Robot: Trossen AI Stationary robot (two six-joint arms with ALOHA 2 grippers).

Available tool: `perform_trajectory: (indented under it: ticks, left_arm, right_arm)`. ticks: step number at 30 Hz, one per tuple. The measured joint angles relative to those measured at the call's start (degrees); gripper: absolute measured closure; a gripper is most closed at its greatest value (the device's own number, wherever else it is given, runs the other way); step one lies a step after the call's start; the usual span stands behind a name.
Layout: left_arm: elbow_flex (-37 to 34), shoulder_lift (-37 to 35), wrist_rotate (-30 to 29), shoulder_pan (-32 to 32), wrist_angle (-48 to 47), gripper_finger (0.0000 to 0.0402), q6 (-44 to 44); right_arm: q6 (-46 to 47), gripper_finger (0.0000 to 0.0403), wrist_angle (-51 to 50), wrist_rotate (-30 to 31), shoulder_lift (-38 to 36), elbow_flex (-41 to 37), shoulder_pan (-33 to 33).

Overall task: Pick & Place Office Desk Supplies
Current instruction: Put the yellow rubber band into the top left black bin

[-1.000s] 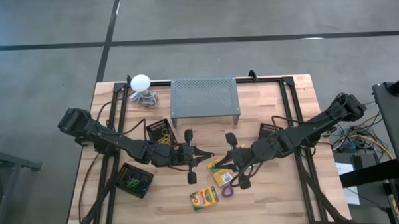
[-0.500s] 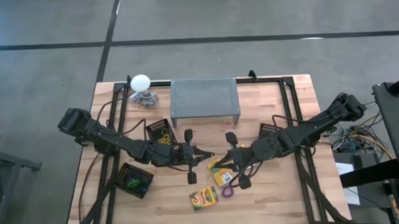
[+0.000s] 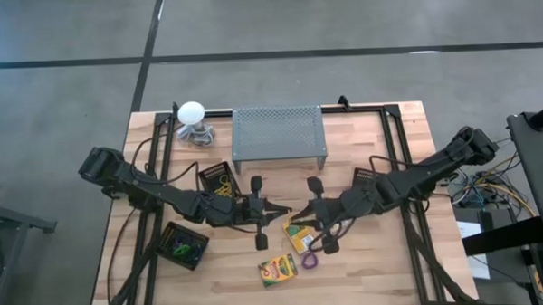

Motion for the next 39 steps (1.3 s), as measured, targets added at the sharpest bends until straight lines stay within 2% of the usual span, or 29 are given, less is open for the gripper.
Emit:
perform_trajectory:
  ticks: [12,18,22,25,30,34,37,39]
  left_arm:
    - [0.0,0.0,-1.6,0.0,-0.5,0.0401,0.0]
    - [-0.1,0.0,-12.4,0.1,-2.6,0.0401,0.0]
    - [-0.1,-0.6,-22.7,0.1,-10.9,0.0401,-2.3]
    - [-0.1,-2.7,-29.7,0.4,-23.7,0.0401,-10.8]
    - [0.2,-10.0,-31.3,1.0,-48.3,0.0401,-32.2]
    - [-1.1,-15.4,-25.8,2.0,-62.7,0.0399,-44.7]
    - [-3.1,-17.8,-20.6,2.6,-66.6,0.0388,-50.2]
    - [-4.5,-18.9,-20.1,2.6,-67.3,0.0377,-52.0]
  right_arm:
    - [4.0,0.0268,-1.1,3.1,0.7,-0.1,-0.8]
    - [7.8,0.0242,-15.1,1.8,-5.8,0.5,-0.9]
    - [12.2,0.0239,-25.8,1.4,-11.6,1.7,-0.8]
    - [13.4,0.0239,-30.4,1.5,-15.7,0.8,-0.7]
    - [13.8,0.0239,-33.1,1.4,-20.7,-2.3,-0.7]
    - [13.8,0.0239,-32.8,1.4,-23.0,-5.2,-0.6]
    - [13.7,0.0239,-32.6,1.2,-23.4,-7.1,-0.6]
    - [13.7,0.0239,-32.6,1.3,-23.3,-8.1,-0.6]
